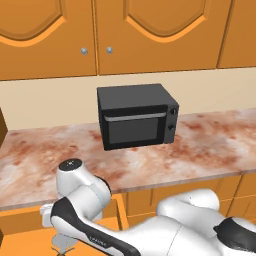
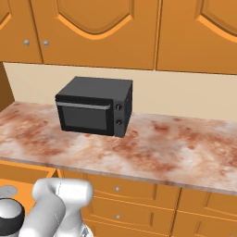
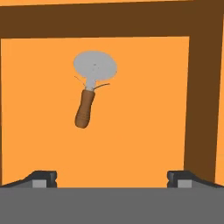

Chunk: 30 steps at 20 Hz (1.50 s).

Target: Take the pizza cutter from the drawer on the left and place it on the dining counter for cutting.

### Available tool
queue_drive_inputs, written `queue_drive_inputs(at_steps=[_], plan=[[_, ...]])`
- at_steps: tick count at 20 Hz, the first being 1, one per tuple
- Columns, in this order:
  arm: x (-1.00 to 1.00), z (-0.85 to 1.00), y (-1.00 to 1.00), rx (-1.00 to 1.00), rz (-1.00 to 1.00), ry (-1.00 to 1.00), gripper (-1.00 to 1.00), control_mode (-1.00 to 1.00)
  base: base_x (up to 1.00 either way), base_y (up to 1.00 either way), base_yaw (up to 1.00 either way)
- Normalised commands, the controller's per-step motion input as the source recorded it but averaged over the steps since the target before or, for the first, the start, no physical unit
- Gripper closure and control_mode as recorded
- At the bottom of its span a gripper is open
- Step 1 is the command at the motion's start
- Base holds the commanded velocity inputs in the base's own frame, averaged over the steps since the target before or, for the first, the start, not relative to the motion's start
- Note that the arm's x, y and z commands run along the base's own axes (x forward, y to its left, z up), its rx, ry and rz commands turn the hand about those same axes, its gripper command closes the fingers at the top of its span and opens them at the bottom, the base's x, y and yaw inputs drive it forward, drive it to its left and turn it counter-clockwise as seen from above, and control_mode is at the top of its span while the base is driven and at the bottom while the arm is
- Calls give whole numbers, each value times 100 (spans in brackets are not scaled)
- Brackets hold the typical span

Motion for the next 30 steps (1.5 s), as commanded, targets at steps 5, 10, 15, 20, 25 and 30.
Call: queue_drive_inputs(at_steps=[5,10,15,20,25,30], plan=[[16,-34,17,0,0,0,-100,-100,0,0,0],[15,-51,14,0,0,0,-100,-100,0,0,0],[16,-55,18,0,0,1,-100,-100,0,0,0],[16,-47,18,0,0,2,-100,-100,0,0,0],[10,-38,18,0,0,5,-100,-100,0,0,0],[4,-30,20,0,0,3,-100,-100,0,0,0]])
